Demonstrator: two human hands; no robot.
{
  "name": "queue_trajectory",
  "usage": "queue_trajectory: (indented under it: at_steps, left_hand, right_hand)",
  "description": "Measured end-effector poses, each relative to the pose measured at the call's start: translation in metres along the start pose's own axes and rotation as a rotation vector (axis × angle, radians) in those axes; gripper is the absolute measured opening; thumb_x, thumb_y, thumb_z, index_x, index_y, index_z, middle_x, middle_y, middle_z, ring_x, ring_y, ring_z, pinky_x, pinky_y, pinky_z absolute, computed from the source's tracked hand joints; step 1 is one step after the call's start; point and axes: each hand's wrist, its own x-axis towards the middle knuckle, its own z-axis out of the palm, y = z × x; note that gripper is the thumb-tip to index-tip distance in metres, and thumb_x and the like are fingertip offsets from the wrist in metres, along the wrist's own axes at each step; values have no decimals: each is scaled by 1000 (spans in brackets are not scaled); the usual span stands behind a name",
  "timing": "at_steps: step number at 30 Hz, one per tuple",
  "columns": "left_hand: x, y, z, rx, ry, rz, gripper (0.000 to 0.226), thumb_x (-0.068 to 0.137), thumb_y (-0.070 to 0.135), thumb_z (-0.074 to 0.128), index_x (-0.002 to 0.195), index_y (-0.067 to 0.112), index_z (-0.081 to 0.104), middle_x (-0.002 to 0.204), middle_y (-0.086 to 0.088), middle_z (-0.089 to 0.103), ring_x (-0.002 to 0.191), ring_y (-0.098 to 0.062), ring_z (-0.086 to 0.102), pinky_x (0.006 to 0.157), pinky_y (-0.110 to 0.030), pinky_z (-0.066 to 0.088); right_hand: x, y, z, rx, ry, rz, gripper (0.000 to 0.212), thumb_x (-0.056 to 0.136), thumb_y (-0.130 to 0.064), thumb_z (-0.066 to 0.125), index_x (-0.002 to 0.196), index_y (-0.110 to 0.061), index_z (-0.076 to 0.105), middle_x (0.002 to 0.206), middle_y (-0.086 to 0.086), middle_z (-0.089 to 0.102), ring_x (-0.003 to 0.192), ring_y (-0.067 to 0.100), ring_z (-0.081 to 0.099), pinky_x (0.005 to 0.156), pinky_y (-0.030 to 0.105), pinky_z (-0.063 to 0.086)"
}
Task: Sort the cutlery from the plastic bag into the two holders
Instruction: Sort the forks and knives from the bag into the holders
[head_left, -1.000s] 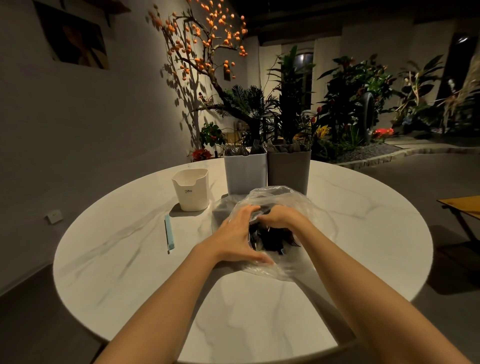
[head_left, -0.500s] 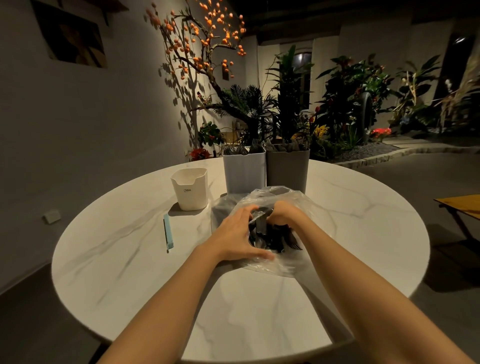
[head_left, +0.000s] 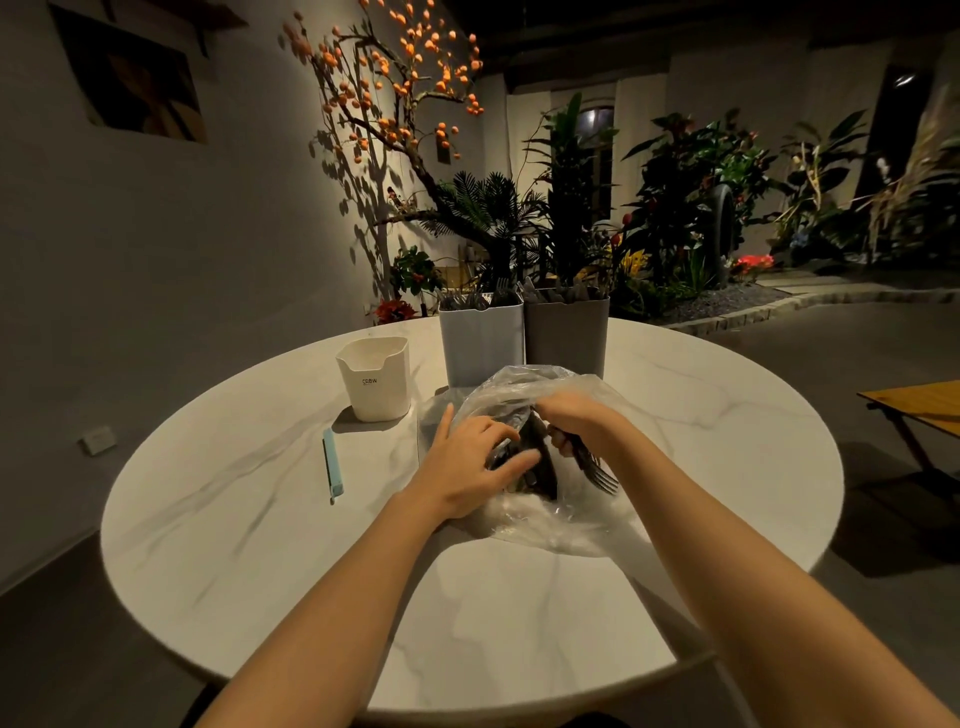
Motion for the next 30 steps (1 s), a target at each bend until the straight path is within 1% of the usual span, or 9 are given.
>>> queue_trajectory:
  at_steps: [2,5,8,11,13,17,20,25,30]
  left_hand:
    - [2,1,0,-41,69,-19,51,91,59,25,115,29,59,122,9,59,123,-8,46,119,-42,-10]
    - [4,-2,2,16,90,-80,40,99,48,31,122,28,57,125,7,60,125,-11,46,119,-47,-4]
    - [7,-6,5,1,88,-150,35,100,37,40,132,26,48,133,5,54,130,-16,42,119,-50,5]
    - [9,-8,5,-171,207,-167,34,95,24,47,130,23,47,129,2,55,121,-19,48,111,-48,29]
    - [9,-10,5,-278,250,-181,36,93,25,44,129,23,46,128,2,55,116,-17,49,105,-46,39]
    - [8,-8,3,-371,293,-212,46,92,33,29,135,26,44,135,3,53,120,-16,50,107,-45,39]
    - [10,-13,2,-323,347,-233,40,101,25,29,138,23,43,140,0,49,122,-17,48,108,-43,38]
    - [12,-19,0,-307,391,-242,36,104,19,30,137,22,44,139,-2,48,122,-15,47,106,-35,39]
    - [11,-16,-3,-413,338,-303,41,105,26,30,147,25,33,143,-3,47,127,-20,46,106,-36,37]
  right_hand:
    - [-5,6,-8,193,-165,17,28,97,-14,40,70,-11,44,58,5,36,46,12,30,44,21,26]
    - [-10,19,-19,245,-432,-23,19,100,-14,41,86,-7,51,62,2,38,46,8,32,44,18,28]
    - [-11,28,-22,302,-515,-79,20,102,-10,39,97,-3,57,64,1,40,48,7,34,45,18,32]
    - [-18,30,-24,337,-622,-153,21,102,-10,40,103,-1,59,66,0,40,51,7,35,47,17,33]
    - [-21,30,-26,338,-687,-168,21,103,-10,38,107,-1,57,67,0,40,51,6,34,46,17,31]
    - [-19,33,-28,436,-782,-122,24,103,-10,35,114,1,52,68,0,40,51,5,33,45,15,31]
    - [-22,34,-29,490,-831,-118,25,103,-10,34,116,2,51,69,1,41,51,5,32,44,14,31]
    - [-28,31,-30,394,-766,-94,16,102,-10,40,104,-1,53,67,2,45,50,7,37,43,15,34]
    - [-34,25,-30,297,-840,-116,20,101,-7,39,113,1,53,71,3,47,54,7,39,48,16,39]
